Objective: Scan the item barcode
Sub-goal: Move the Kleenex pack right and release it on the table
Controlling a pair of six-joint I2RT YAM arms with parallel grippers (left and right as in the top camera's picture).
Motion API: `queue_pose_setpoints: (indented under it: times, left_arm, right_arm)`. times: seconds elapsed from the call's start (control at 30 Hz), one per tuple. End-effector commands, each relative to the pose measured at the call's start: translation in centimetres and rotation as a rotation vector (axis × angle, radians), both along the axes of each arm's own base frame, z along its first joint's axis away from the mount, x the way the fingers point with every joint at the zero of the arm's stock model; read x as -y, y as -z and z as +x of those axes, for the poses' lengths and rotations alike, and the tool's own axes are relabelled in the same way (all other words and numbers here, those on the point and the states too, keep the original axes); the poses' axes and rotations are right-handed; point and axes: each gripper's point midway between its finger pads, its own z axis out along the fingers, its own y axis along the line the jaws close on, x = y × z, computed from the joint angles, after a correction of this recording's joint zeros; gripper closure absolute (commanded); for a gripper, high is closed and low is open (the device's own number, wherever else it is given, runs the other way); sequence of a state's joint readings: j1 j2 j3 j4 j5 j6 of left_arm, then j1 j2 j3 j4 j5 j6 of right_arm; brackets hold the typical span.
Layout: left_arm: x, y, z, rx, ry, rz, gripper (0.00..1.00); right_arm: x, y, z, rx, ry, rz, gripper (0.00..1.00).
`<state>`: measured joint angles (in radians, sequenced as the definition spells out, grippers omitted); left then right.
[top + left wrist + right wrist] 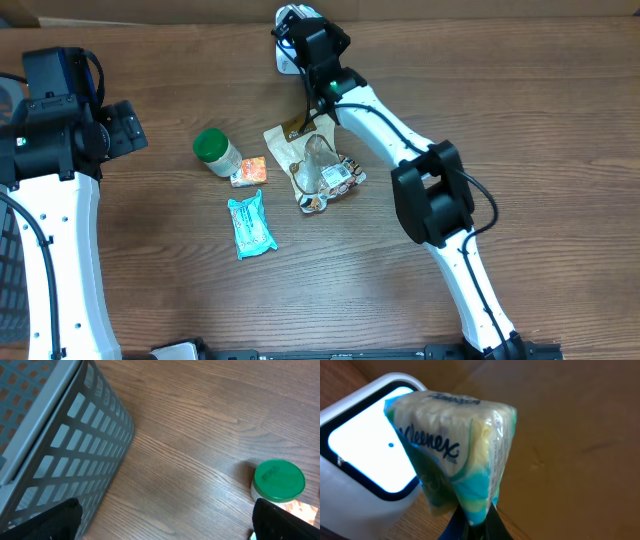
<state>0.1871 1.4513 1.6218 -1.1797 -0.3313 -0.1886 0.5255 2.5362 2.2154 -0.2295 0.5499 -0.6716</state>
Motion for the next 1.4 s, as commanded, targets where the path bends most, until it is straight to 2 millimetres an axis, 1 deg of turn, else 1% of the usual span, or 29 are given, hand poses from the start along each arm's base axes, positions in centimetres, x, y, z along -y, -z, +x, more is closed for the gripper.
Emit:
queue_pose_setpoints:
  times: [0.0,0.03,0.1,0.13,0.2,0.23,0.3,0.37,0.43,0.53,0.67,0.73,0.8,0.9,0.93,0.97,1.0,1.03,1.1,1.17,1.23,1.3,1.37]
  left_arm:
    - [-0.3,-0.3,-0.3,0.013,-0.023,0.009,0.01]
    - [-0.3,-0.3,-0.3,0.014,-0.023,0.009,0.0]
    - [-0.3,-0.3,-0.3,0.013,-0.023,0.009,0.01]
    - [-0.3,-0.3,-0.3,0.014,-0.023,0.009,0.0]
    - [-0.3,-0.3,-0.3,0.013,-0.023,0.009,0.0]
    - [-0.3,-0.3,-0.3,0.014,-0.023,0.009,0.01]
    - [-0.3,-0.3,-0.3,0.013,-0.023,0.009,0.01]
    - [-0.3,-0.3,-0.3,0.014,-0.023,0.009,0.01]
    - [-0.3,-0.3,-0.3,0.014,-0.023,0.009,0.0]
    - [-0.3,-0.3,-0.3,0.014,-0.023,0.009,0.0]
    - [-0.3,-0.3,-0.3,0.013,-0.023,0.009,0.01]
    - [-0.3,-0.3,-0.3,0.013,-0.023,0.009,0.0]
    - [-0.3,-0.3,-0.3,0.013,-0.023,0.009,0.01]
    - [-0.3,-0.3,-0.3,0.014,-0.023,0.009,0.0]
    - [-0.3,-0.3,-0.3,0.014,-0.023,0.009,0.0]
    - [-0.3,-0.3,-0.3,0.013,-0.023,0.009,0.0]
    - [-0.3,-0.3,-0.3,0.013,-0.023,0.009,0.01]
    - [-0.3,-0.3,-0.3,0.013,-0.023,0.009,0.0]
    - [-0.3,-0.3,-0.3,0.014,-0.023,0.009,0.0]
    - [-0.3,-0.3,-0.3,0.014,-0.023,0.009,0.0]
    - [-0.3,-0.3,-0.3,0.014,-0.023,0.009,0.0]
    - [-0.3,-0.3,-0.3,0.014,-0.023,0.009,0.01]
    - [-0.3,-0.3,-0.3,0.013,-0.023,0.009,0.0]
  right_arm:
    - [1.4,-15.3,-3.1,0.15,0.102,0.402,0.96]
    - [2.6,-16.6,-4.1,0.131,0.164,0.513,0.96]
    - [5.3,-17.9,-5.9,0.083,0.284,0.692,0.96]
    - [6.9,-18.0,-7.0,0.026,0.34,0.766,0.96]
    - [9.4,-17.1,-9.2,-0.114,0.412,0.841,0.96]
    - [10.6,-16.3,-10.3,-0.186,0.448,0.861,0.96]
    - [13.4,-13.9,-12.8,-0.347,0.555,0.886,0.96]
    - [17.0,-11.0,-15.7,-0.506,0.713,0.878,0.96]
    - [20.1,-8.4,-18.2,-0.627,0.863,0.868,0.96]
    - [23.4,-4.9,-20.7,-0.765,1.007,0.867,0.96]
    - [26.5,0.3,-23.1,-0.884,1.136,0.858,0.96]
    - [26.9,2.7,-24.0,-0.955,1.138,0.875,0.96]
    - [27.0,5.1,-25.1,-1.027,1.127,0.908,0.93]
    - [27.4,7.4,-26.3,-1.072,1.142,0.924,0.87]
    - [27.6,7.8,-26.7,-1.08,1.152,0.922,0.85]
    - [27.7,8.1,-26.9,-1.088,1.157,0.919,0.8]
    - [27.7,8.1,-27.1,-1.095,1.149,0.911,0.67]
    - [27.7,8.1,-27.1,-1.102,1.135,0.904,0.52]
    - [27.4,7.8,-27.1,-1.116,1.108,0.906,0.38]
    - [27.4,7.3,-26.8,-1.114,1.091,0.911,0.34]
    - [26.8,6.1,-26.1,-1.116,1.065,0.945,0.34]
    - [25.4,4.8,-25.3,-1.131,1.002,1.005,0.36]
    - [23.0,3.2,-24.1,-1.16,0.865,1.07,0.39]
